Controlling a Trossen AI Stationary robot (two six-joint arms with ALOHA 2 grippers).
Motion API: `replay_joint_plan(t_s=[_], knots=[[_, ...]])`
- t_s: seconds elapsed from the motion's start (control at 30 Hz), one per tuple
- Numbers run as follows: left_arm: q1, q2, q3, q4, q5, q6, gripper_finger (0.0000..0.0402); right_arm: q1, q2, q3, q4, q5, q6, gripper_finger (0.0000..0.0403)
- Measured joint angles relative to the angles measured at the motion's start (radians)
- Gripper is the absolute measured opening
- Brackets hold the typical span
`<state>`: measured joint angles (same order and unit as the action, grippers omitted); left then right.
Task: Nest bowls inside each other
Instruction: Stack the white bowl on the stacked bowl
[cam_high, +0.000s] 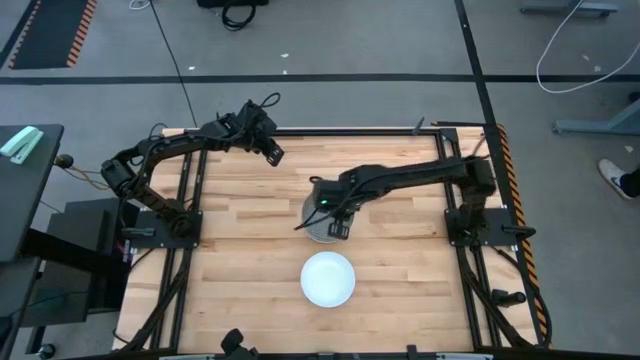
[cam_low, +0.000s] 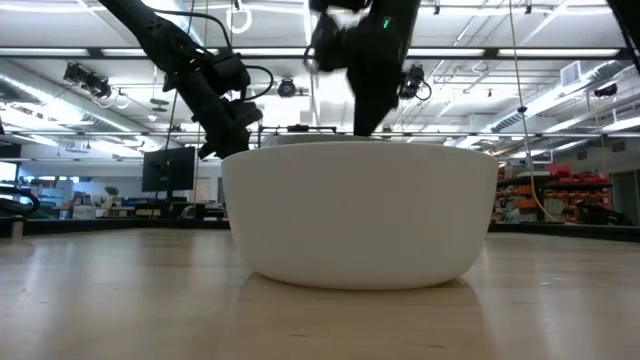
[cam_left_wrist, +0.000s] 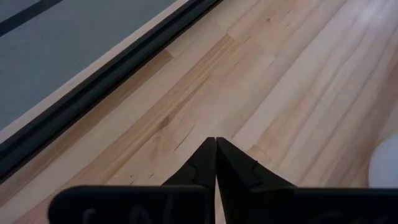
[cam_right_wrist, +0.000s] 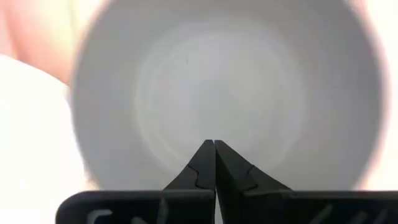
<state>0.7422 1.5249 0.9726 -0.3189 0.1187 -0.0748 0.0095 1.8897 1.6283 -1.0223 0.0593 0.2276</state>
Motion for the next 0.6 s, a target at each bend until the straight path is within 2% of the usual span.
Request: replay_joint_plan(t_s=[0.27, 0.43, 0.6], knots=[[0.0, 0.0, 0.0, -0.013, -0.033, 0.0, 0.0027, 0.091, -0.178, 0.002, -0.011, -0.042, 0.199, 0.0016], [0.0, 0.0, 0.0, -0.021, -0.036, -0.001, 0.0018, 0.198, -0.19, 0.002, -0.034, -0.067, 0.304, 0.0027], [0.0, 0.0, 0.0, -0.028, -0.037, -0.003, 0.0019, 0.288, -0.149, 0.002, -0.044, -0.067, 0.375, 0.0042]])
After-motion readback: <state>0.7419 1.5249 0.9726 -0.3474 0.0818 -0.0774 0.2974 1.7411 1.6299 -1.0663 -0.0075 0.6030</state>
